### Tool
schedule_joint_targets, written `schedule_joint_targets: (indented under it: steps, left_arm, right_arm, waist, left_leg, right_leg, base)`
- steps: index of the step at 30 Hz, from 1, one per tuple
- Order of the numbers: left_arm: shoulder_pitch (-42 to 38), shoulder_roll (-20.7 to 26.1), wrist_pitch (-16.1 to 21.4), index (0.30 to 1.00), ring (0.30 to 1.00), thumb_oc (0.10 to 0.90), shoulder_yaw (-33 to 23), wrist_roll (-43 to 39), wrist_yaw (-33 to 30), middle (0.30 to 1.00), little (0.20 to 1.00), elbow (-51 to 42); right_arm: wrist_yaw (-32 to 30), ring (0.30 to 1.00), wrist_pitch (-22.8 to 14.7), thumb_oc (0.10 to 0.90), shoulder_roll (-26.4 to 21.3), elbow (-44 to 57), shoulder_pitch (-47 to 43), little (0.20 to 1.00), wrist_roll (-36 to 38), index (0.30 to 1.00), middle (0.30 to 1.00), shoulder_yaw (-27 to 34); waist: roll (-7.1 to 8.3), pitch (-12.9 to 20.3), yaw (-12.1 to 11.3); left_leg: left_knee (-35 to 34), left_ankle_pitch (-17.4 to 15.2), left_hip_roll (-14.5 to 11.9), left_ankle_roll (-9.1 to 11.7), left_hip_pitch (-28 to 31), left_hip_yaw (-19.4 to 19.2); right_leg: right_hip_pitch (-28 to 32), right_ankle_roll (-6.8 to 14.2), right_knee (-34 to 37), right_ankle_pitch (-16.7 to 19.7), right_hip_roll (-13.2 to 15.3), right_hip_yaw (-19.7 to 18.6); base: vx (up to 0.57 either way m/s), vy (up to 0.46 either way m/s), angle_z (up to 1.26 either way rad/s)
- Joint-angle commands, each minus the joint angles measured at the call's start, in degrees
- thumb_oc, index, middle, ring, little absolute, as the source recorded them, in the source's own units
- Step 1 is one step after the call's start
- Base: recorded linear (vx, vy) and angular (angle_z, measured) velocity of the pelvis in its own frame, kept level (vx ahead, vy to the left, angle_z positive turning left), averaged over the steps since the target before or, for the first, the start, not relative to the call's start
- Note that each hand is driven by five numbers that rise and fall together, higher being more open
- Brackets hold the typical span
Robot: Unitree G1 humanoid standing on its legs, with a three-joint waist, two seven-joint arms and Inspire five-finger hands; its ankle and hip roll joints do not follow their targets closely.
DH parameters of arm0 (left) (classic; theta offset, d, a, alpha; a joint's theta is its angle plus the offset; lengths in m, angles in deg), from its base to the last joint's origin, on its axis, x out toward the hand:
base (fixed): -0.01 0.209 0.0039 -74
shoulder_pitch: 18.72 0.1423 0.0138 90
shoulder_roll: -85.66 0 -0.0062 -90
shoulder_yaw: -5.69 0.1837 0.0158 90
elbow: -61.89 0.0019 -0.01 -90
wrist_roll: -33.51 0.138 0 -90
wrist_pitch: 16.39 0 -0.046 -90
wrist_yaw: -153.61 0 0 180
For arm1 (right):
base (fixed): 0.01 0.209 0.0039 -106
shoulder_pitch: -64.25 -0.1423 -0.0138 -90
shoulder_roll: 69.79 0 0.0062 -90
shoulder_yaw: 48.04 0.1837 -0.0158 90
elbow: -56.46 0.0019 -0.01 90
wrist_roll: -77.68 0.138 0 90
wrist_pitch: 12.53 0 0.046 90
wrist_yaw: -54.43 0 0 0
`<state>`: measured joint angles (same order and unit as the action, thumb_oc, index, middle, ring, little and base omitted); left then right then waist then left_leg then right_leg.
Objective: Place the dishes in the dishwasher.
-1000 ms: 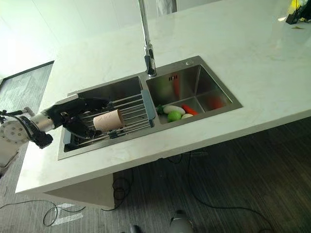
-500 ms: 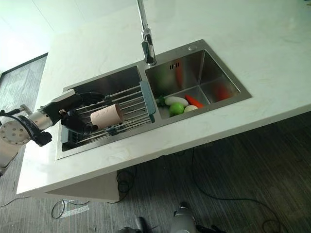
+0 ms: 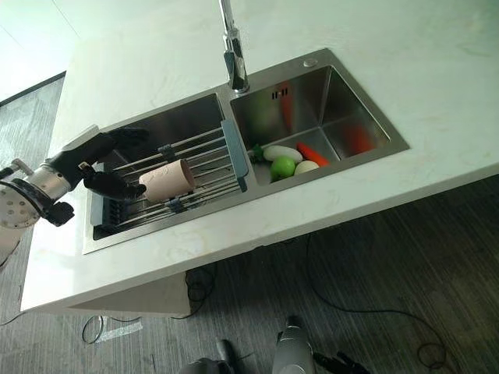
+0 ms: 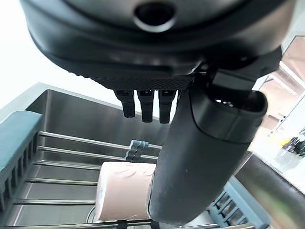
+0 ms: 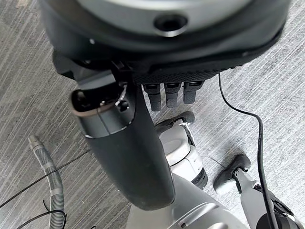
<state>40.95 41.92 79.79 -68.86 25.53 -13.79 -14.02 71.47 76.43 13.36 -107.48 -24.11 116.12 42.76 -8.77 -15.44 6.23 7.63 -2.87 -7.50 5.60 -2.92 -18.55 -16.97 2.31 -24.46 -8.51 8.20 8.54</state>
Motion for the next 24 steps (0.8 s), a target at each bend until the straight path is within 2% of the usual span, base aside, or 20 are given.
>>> schedule_joint_targets:
  steps: [1,7,24]
  left_arm:
    - [-4.3,4.0,1.2,0.900,0.900,0.800,-6.5,0.6,-4.1,0.900,0.900,-0.1]
    - [-5.0,3.7,-0.7,0.900,0.900,0.800,-5.3,2.3,-3.6,0.900,0.900,-0.8]
    - [-4.5,3.2,-1.1,0.900,0.900,0.800,-5.6,2.3,-5.4,0.900,0.900,-2.1]
  right_arm:
    - [0.9,0.900,-0.7,0.800,-0.3,2.7,2.0,0.900,0.6,0.900,0.900,0.3]
    - [1.0,0.900,-0.5,0.800,-0.5,3.4,2.0,0.900,0.7,0.900,0.900,0.7]
    - [0.8,0.900,-0.4,0.800,-1.1,6.0,2.1,0.900,0.6,0.900,0.900,0.6]
  waist:
    - [1.00,2.6,1.3]
    - [0.93,1.6,1.8]
    - [0.39,-1.3,2.6]
  left_leg:
    - [9.6,-7.0,0.1,-1.3,-4.1,2.6]
    - [9.6,-7.0,0.5,-1.5,-4.5,3.0]
    - [9.6,-6.4,1.0,-1.6,-6.6,2.9]
  right_leg:
    - [5.8,6.8,7.3,-0.1,3.3,0.5]
    - [5.2,6.8,7.3,0.3,3.2,-0.3]
    - [2.7,6.8,7.3,1.2,3.5,-0.9]
  base:
    - [0.04,0.006,0.01]
    - [0.02,0.004,0.01]
    - [0.00,0.002,0.00]
